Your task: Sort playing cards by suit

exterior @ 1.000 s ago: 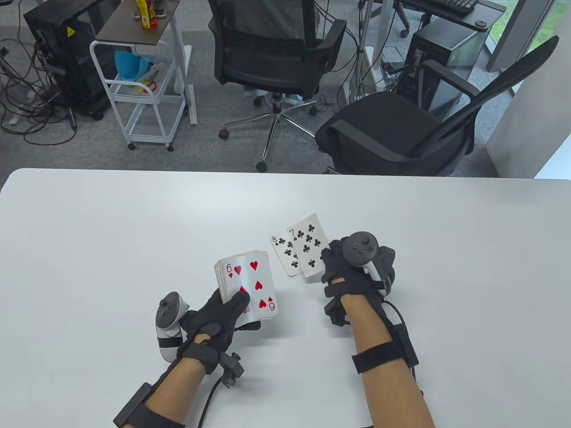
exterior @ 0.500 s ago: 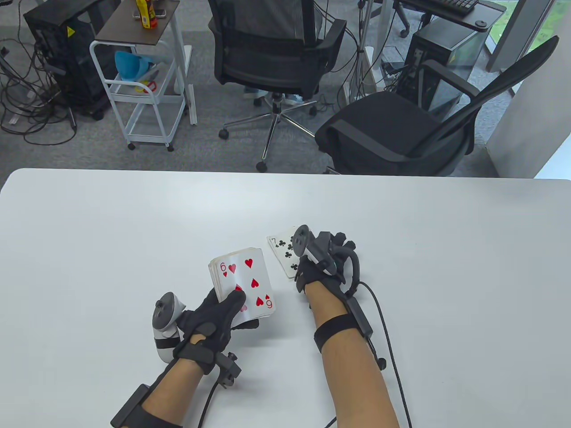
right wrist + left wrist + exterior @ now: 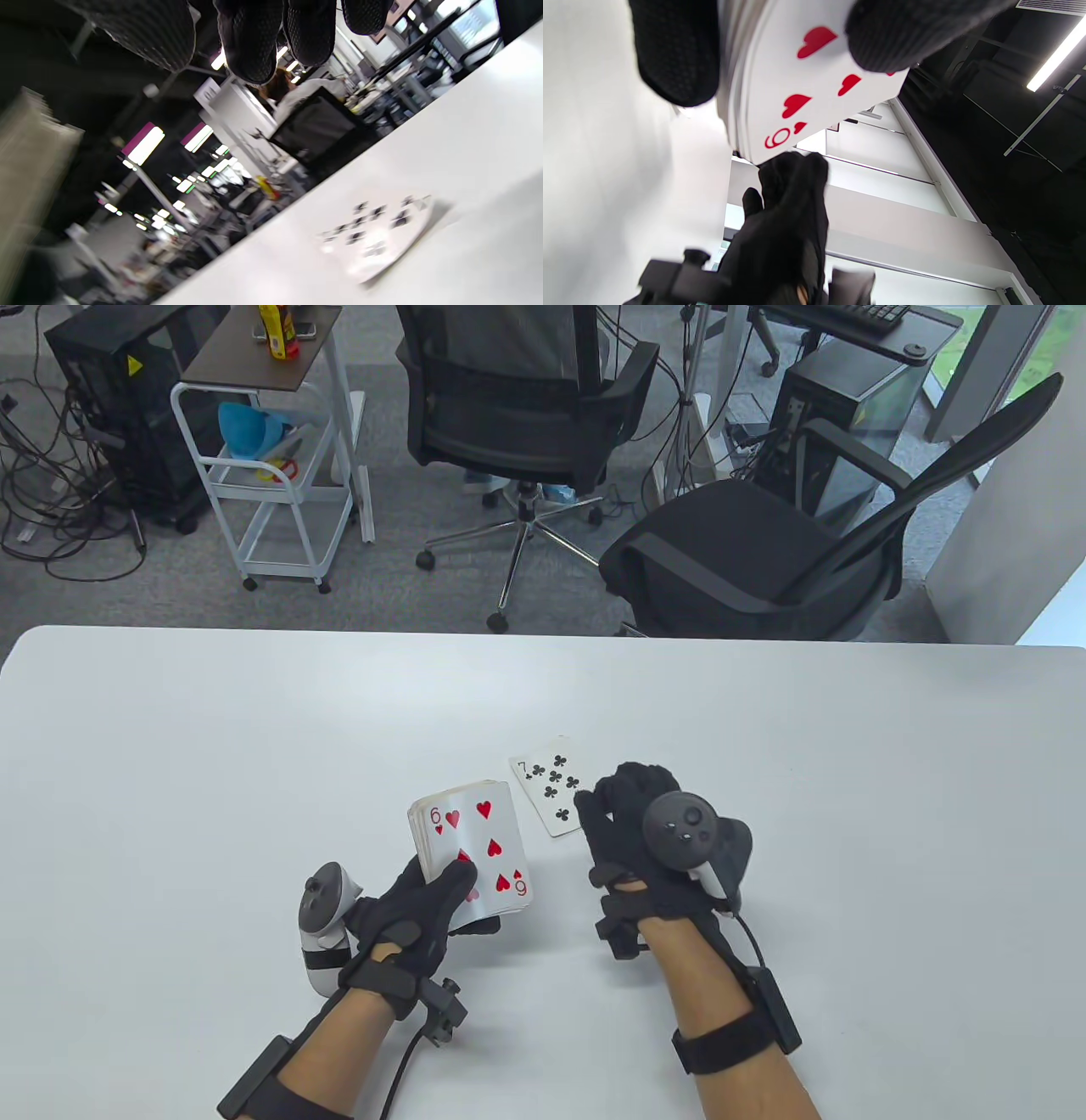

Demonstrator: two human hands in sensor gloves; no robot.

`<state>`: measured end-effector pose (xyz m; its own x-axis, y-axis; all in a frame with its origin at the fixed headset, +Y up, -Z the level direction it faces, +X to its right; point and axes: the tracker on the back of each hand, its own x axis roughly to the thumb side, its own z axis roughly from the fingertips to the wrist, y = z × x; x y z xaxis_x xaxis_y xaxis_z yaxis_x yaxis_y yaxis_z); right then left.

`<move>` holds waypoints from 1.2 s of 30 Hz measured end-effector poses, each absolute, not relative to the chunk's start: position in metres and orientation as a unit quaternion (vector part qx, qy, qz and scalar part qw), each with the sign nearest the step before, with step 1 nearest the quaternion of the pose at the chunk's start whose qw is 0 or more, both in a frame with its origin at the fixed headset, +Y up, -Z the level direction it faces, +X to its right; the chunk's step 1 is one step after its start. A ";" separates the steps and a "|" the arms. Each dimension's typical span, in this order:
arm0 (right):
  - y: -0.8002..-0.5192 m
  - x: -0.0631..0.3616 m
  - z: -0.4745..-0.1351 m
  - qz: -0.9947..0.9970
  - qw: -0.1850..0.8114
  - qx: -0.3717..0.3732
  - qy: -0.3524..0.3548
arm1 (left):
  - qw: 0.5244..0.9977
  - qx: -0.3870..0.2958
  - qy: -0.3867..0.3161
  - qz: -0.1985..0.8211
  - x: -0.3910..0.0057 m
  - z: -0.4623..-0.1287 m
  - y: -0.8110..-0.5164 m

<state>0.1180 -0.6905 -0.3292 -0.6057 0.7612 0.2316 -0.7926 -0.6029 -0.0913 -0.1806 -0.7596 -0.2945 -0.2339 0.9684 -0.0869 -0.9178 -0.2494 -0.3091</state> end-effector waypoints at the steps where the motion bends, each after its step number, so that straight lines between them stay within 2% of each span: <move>1: -0.694 0.118 -0.322 0.877 0.462 0.095 -0.094 | 0.605 -0.134 -0.096 0.779 -0.179 -0.294 -0.761; 9: -0.716 0.098 -0.304 0.883 0.437 0.155 -0.068 | 0.617 -0.164 -0.099 0.763 -0.176 -0.289 -0.772; 22: -0.717 0.079 -0.293 0.903 0.371 0.209 -0.054 | 0.593 -0.172 -0.105 0.779 -0.170 -0.284 -0.774; 32: -0.716 0.073 -0.288 0.900 0.376 0.201 -0.094 | 0.600 -0.186 -0.107 0.771 -0.165 -0.284 -0.776; 36: -0.713 0.074 -0.286 0.885 0.404 0.196 -0.119 | 0.584 -0.196 -0.104 0.781 -0.163 -0.284 -0.780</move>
<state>0.0744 -0.7131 -0.2862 -0.5962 0.6692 0.4435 -0.7625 -0.6449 -0.0519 -0.1634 -0.7803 -0.2837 -0.2409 0.9531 -0.1833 -0.8714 -0.2955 -0.3916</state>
